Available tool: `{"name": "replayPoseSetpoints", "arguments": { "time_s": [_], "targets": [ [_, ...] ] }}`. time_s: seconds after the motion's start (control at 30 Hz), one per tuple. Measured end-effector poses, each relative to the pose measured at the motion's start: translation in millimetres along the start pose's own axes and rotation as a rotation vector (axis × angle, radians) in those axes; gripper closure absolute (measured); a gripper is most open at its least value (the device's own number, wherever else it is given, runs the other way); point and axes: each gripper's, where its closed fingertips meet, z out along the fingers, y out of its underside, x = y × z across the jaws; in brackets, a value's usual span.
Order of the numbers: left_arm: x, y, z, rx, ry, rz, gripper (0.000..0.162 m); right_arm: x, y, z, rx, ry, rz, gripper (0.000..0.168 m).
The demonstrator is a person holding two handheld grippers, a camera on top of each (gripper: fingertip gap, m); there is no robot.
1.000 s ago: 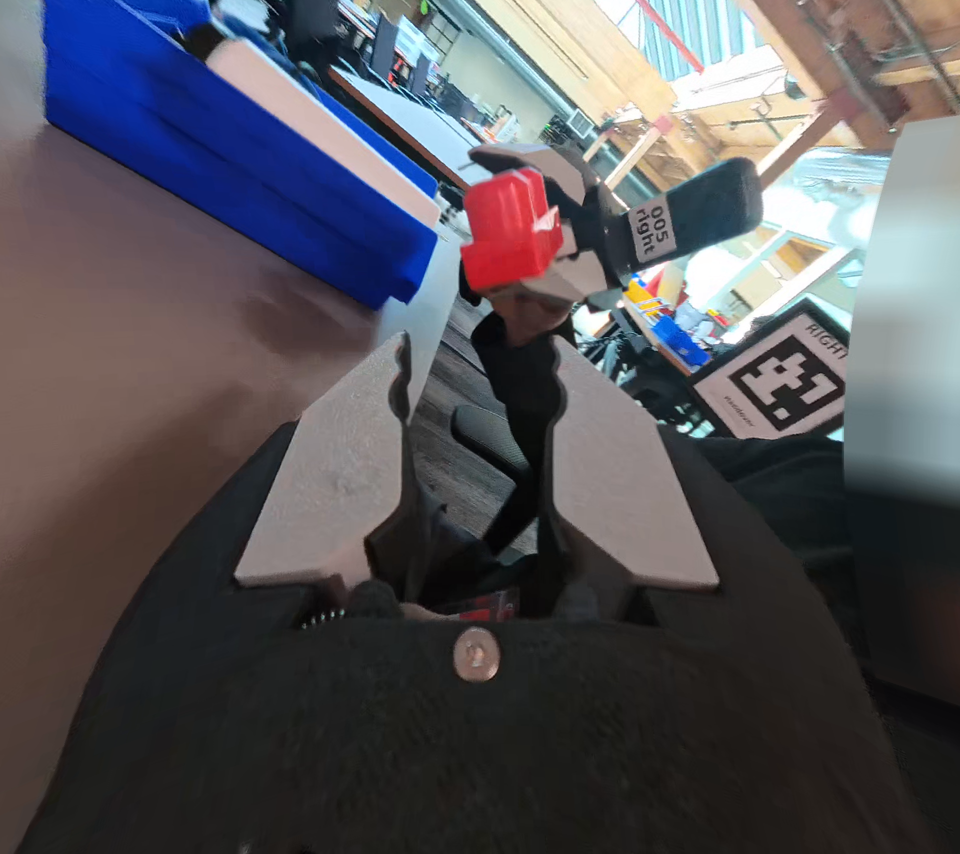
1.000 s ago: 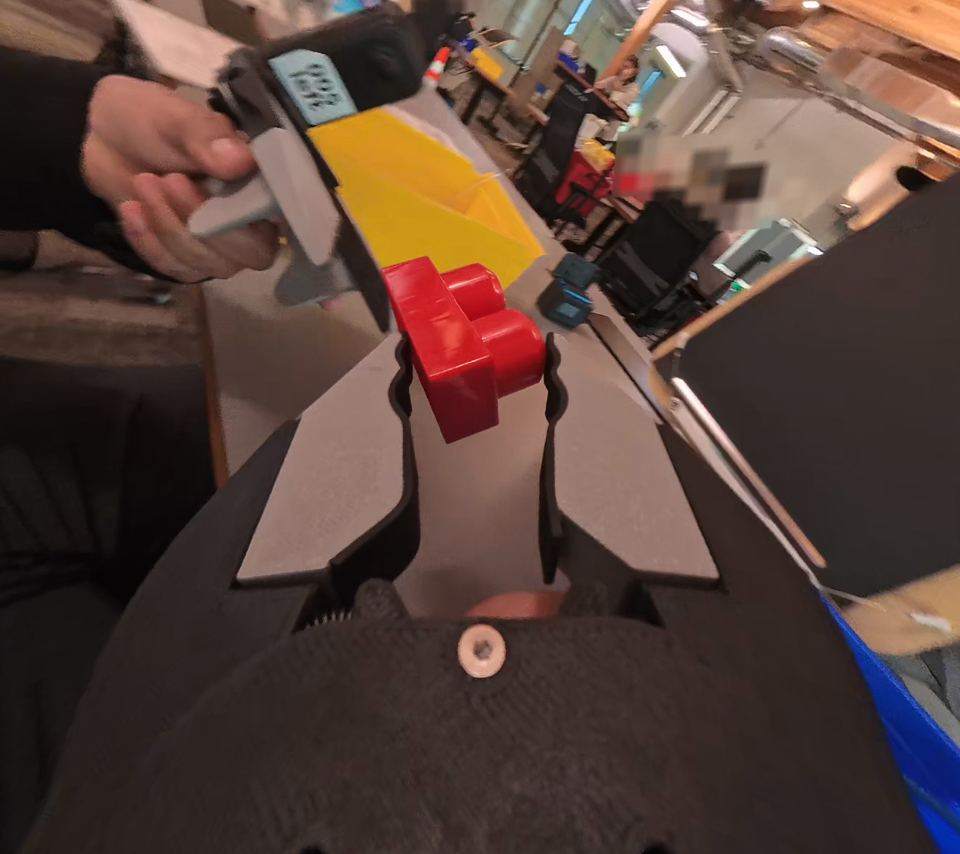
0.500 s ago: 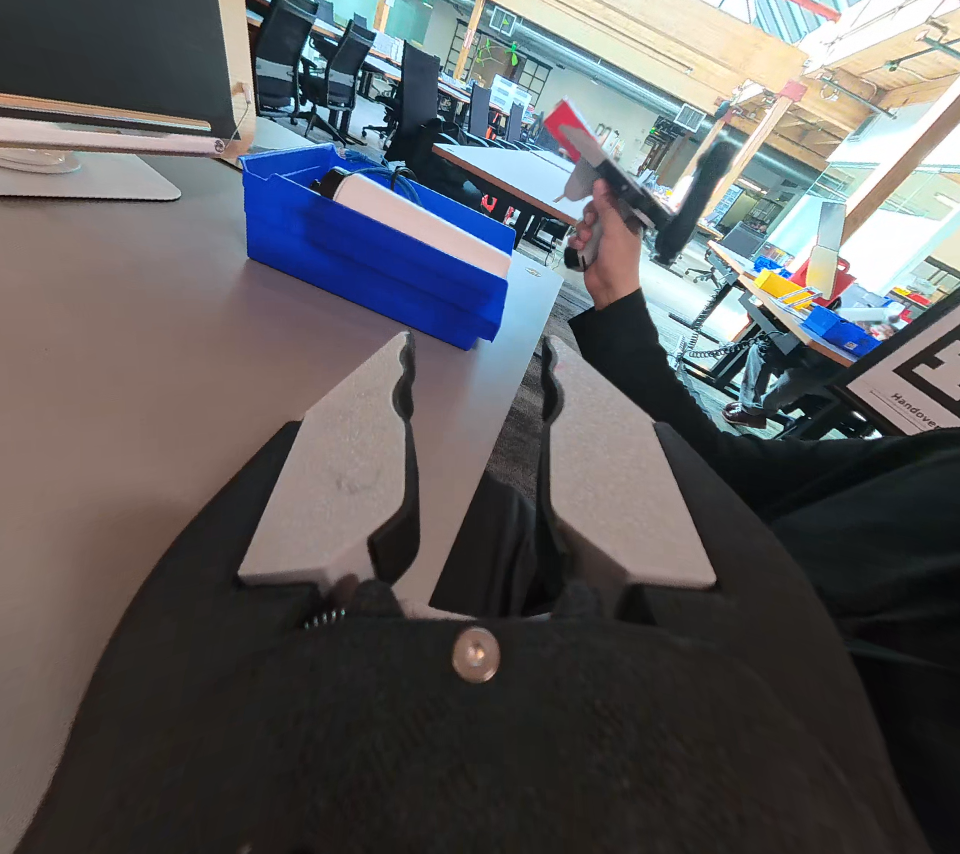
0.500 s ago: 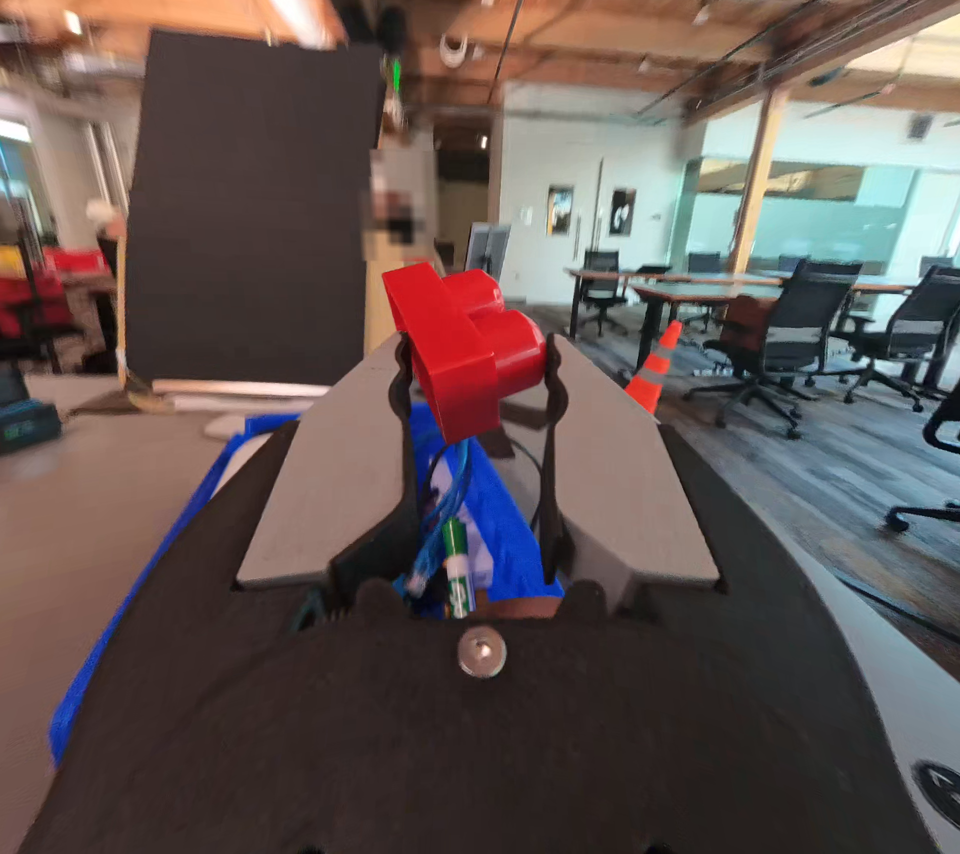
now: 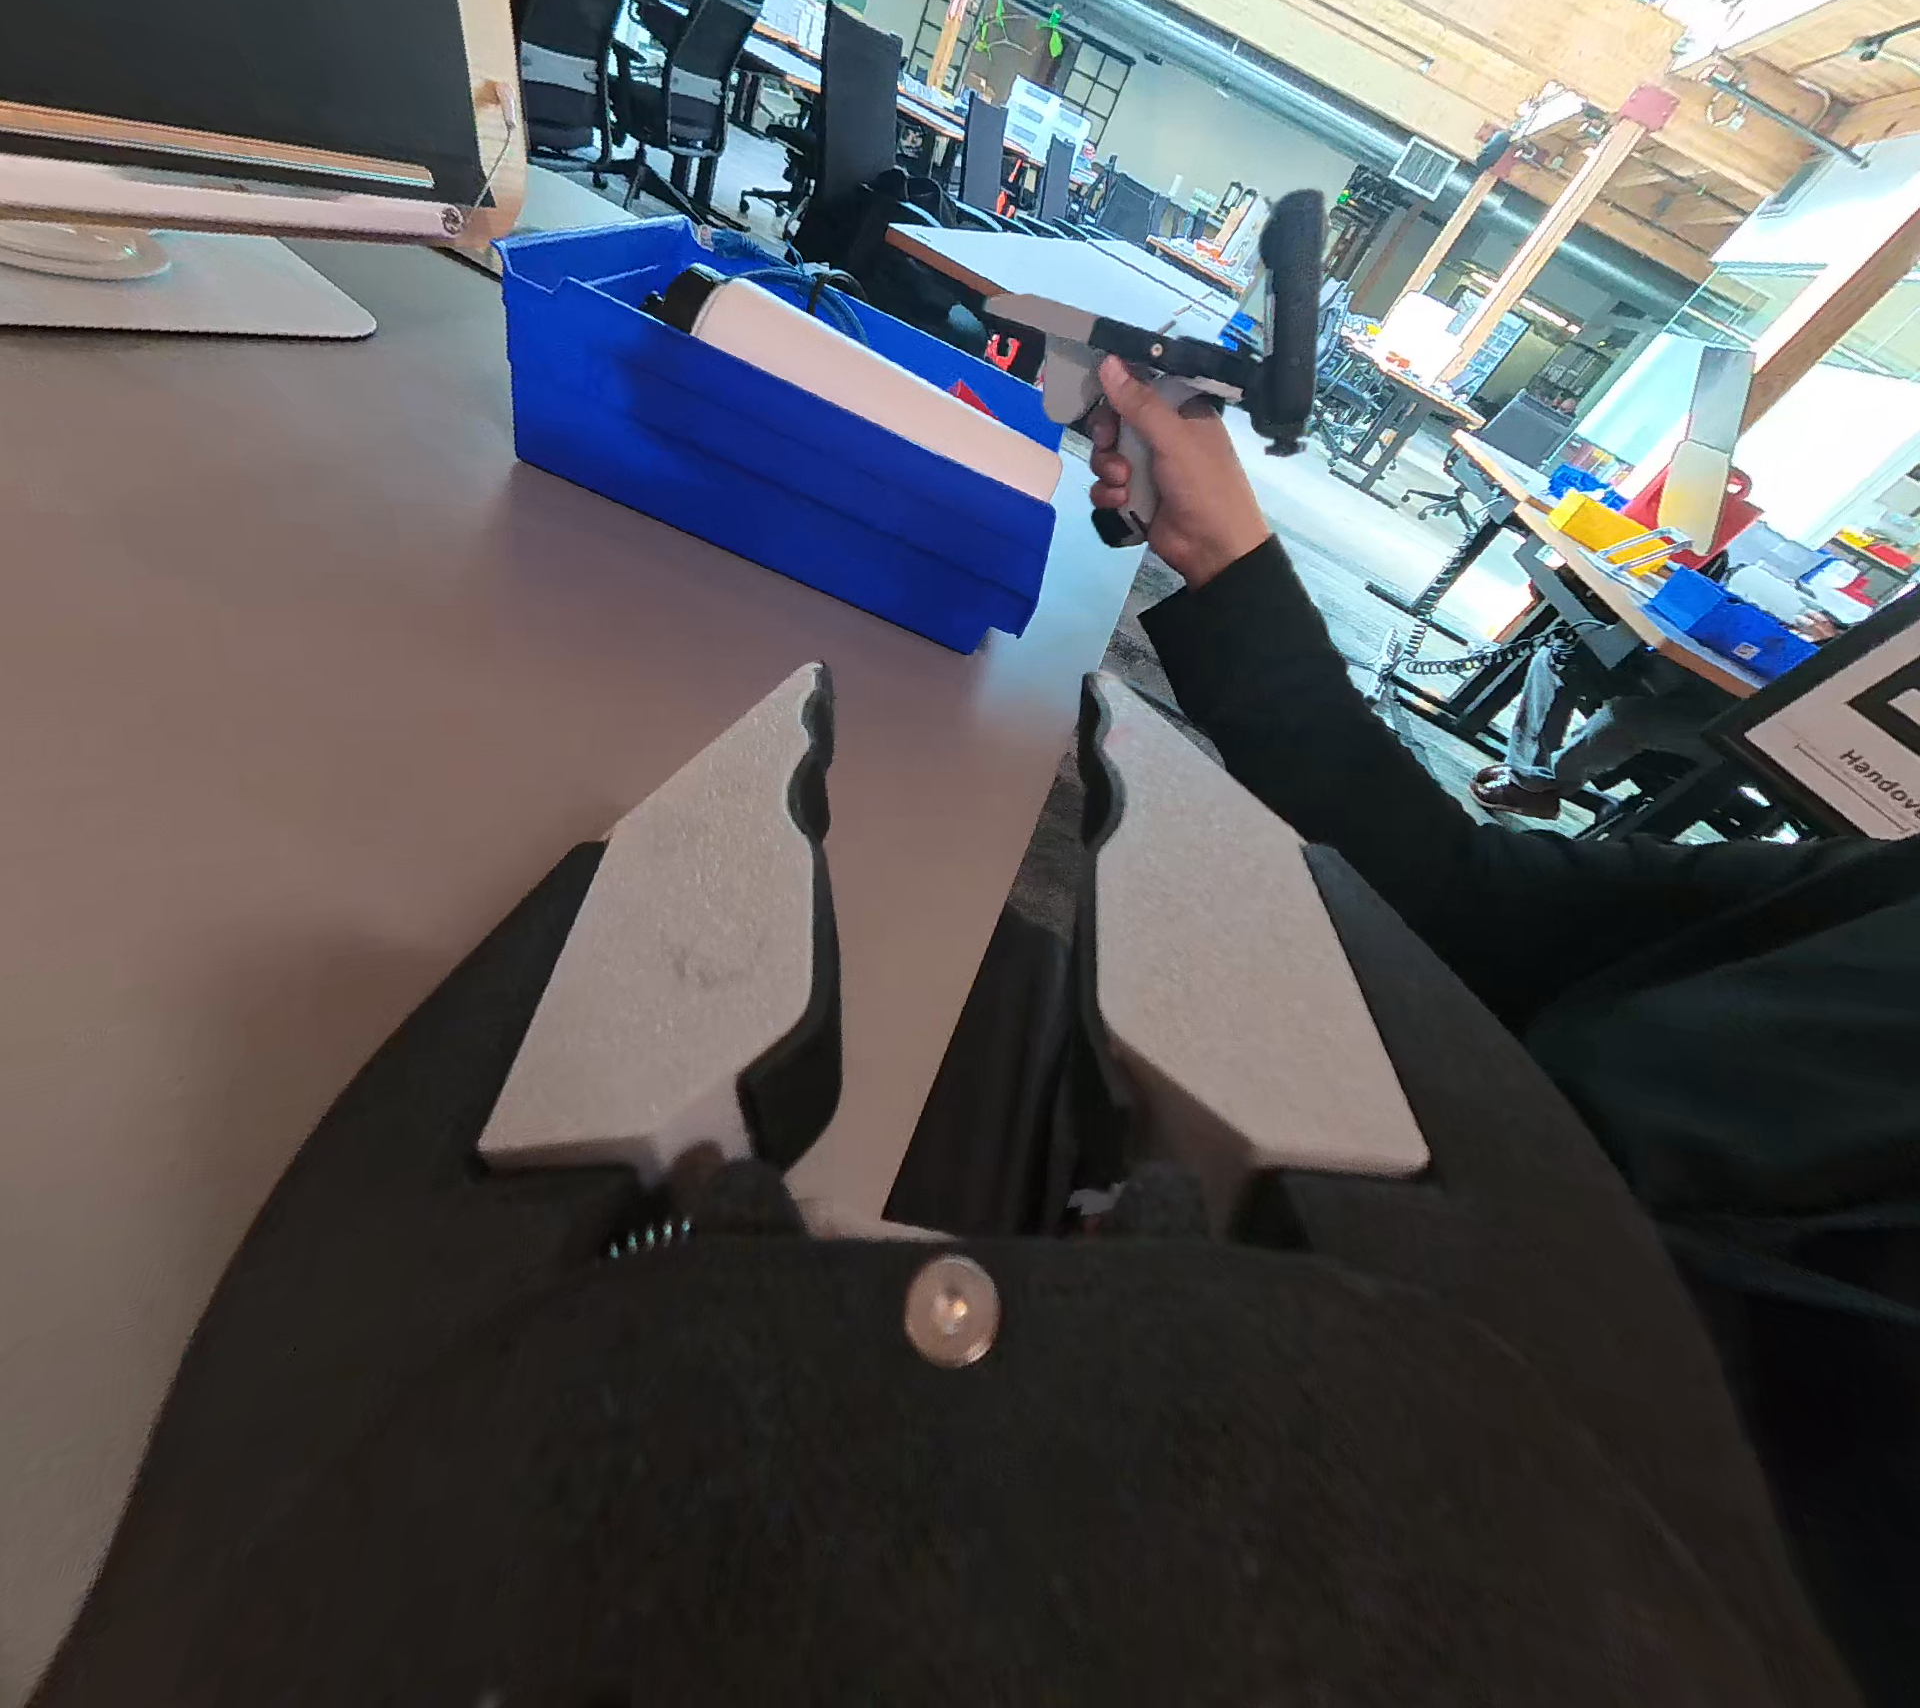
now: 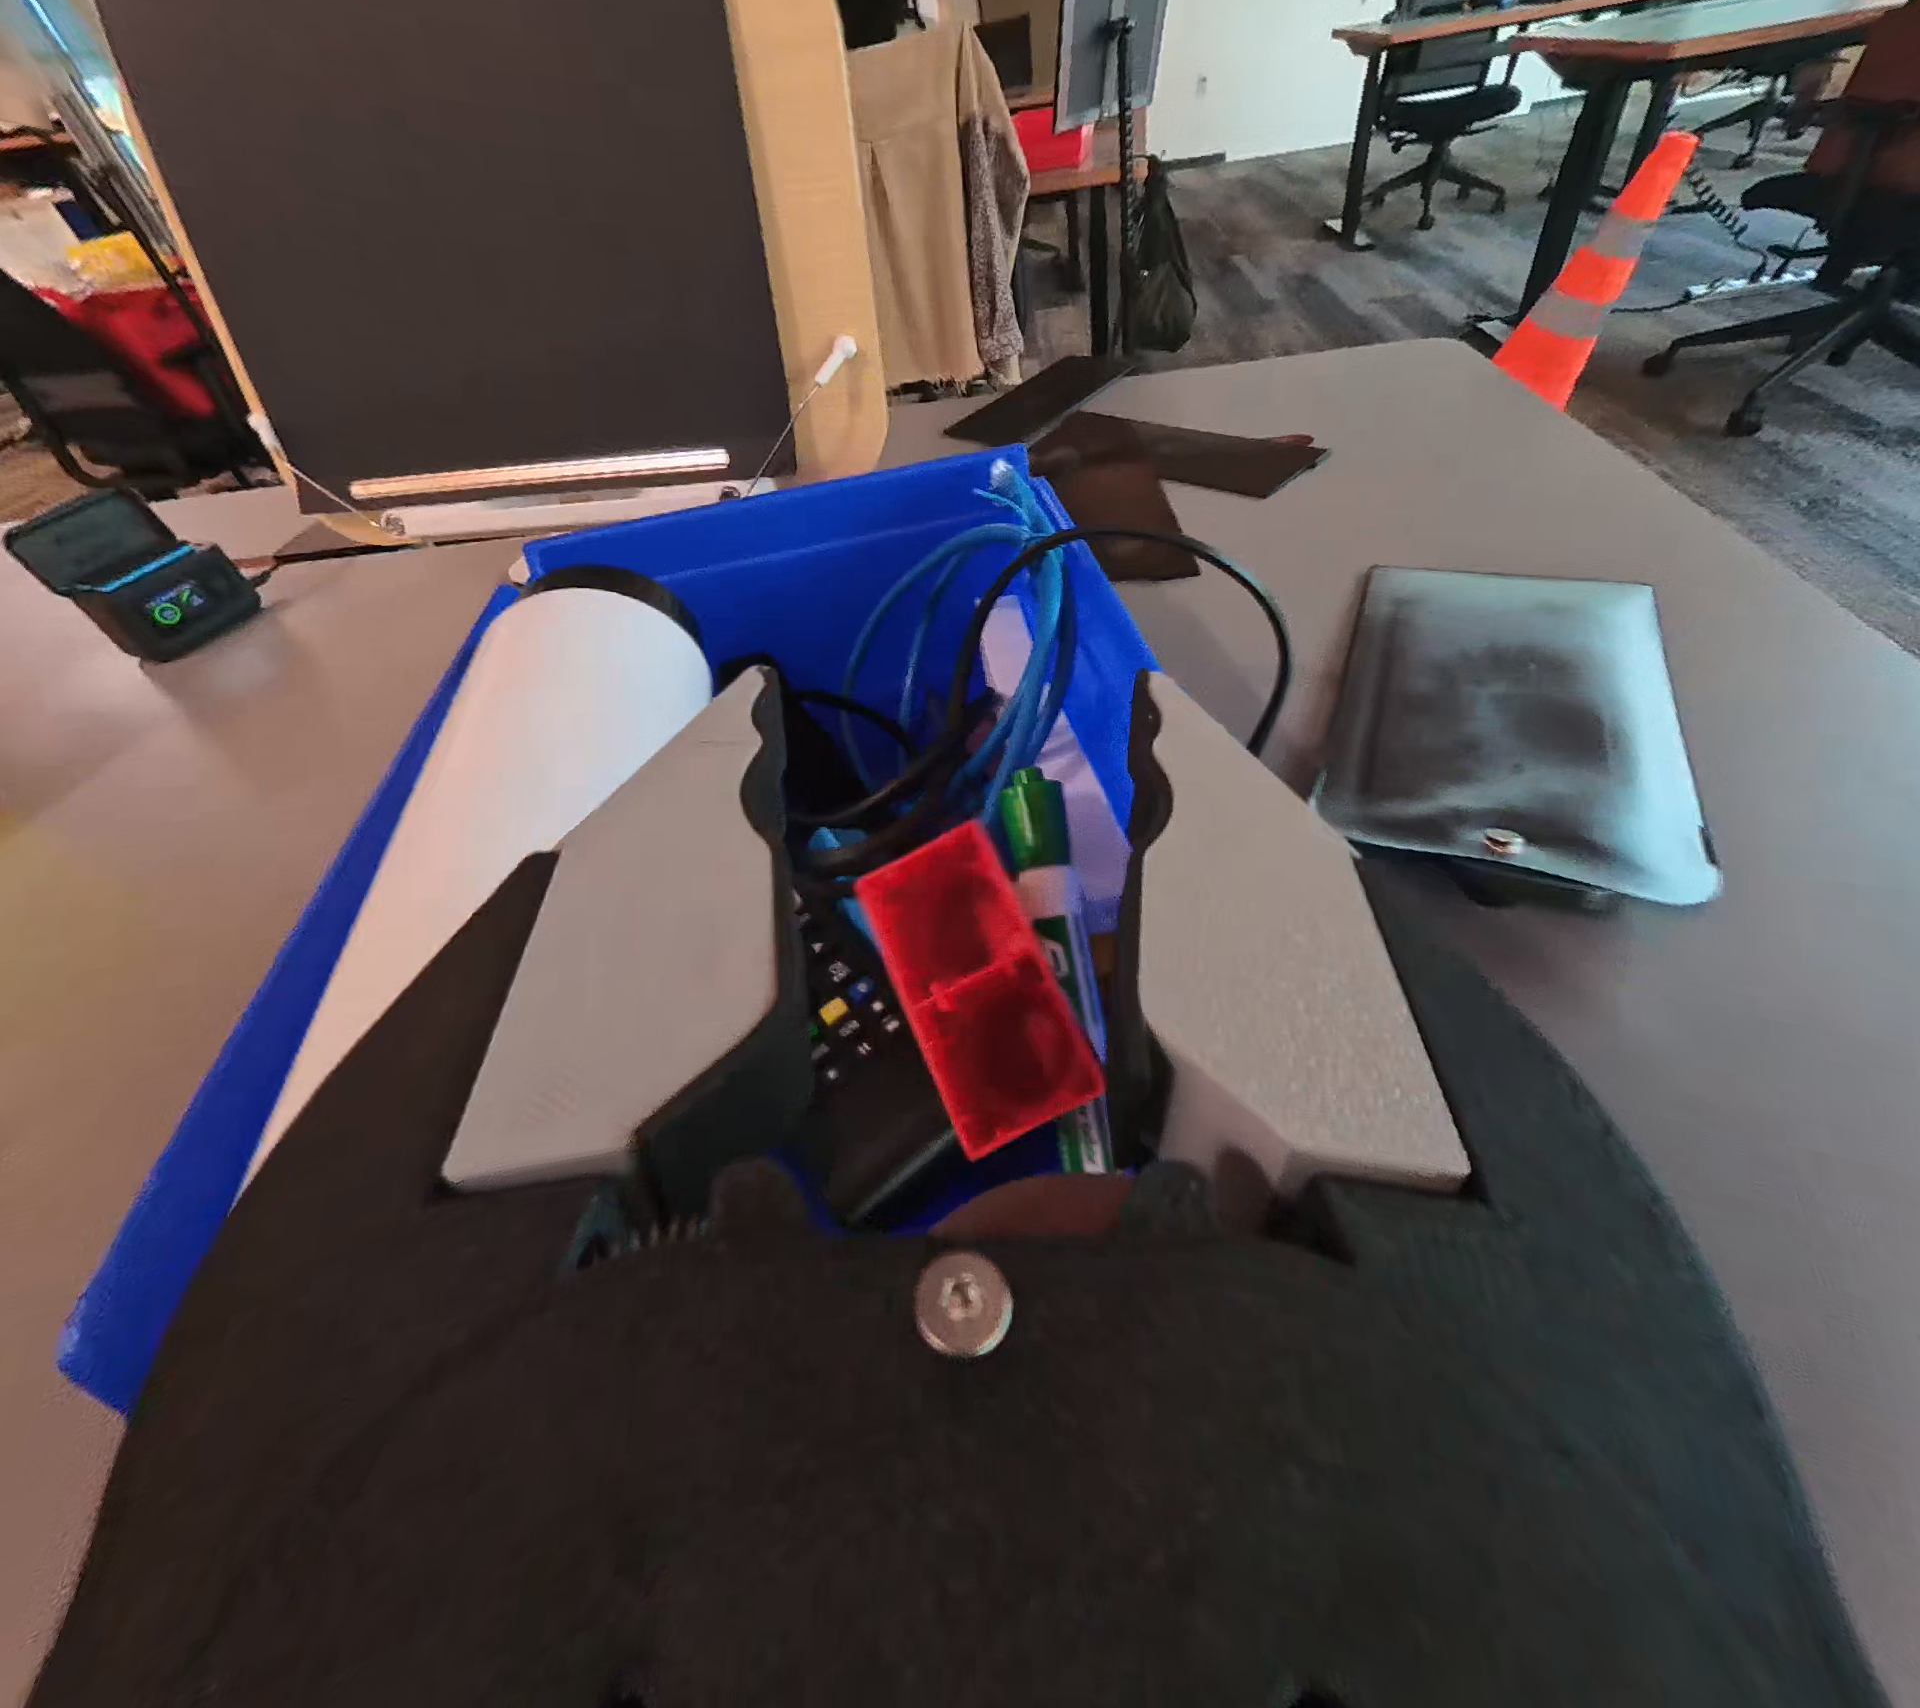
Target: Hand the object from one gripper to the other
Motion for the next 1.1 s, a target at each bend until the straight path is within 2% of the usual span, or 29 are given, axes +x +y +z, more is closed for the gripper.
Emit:
{"name": "replayPoseSetpoints", "arguments": {
  "time_s": [0.33,0.4,0.47,0.57,0.63,0.7,0.77,0.87,0.97,1.1],
  "targets": [
    [2,-3,-4,-0.001,-0.013,0.028,0.117,18,12,-8,-0.099,-0.015,0.003,0.105],
    [-3,-7,-11,-0.005,-0.057,0.056,0.116,15,8,-10,-0.083,-0.028,-0.003,0.105],
    [-19,-21,-30,0.028,-0.172,0.079,0.115,1,-4,-15,-0.039,-0.082,0.006,0.104],
    [-49,-60,-88,0.176,-0.433,0.142,0.115,-34,-19,-27,-0.015,-0.218,0.021,0.102],
    [-72,-79,-140,0.251,-0.660,0.212,0.117,-68,-19,-38,-0.072,-0.344,0.012,0.096],
    [-89,-84,-181,0.265,-0.824,0.253,0.118,-107,-16,-52,-0.134,-0.476,-0.019,0.086],
    [-105,-77,-206,0.220,-0.913,0.245,0.118,-148,-12,-65,-0.161,-0.590,-0.087,0.085],
    [-124,-66,-222,0.188,-0.944,0.195,0.113,-213,10,-82,-0.241,-0.766,-0.199,0.083],
    [-138,-55,-221,0.152,-0.945,0.164,0.110,-271,49,-94,-0.363,-0.928,-0.265,0.079],
    [-158,-39,-223,0.070,-1.016,0.157,0.099,-311,106,-74,-0.485,-0.934,-0.360,0.081]
  ]
}}
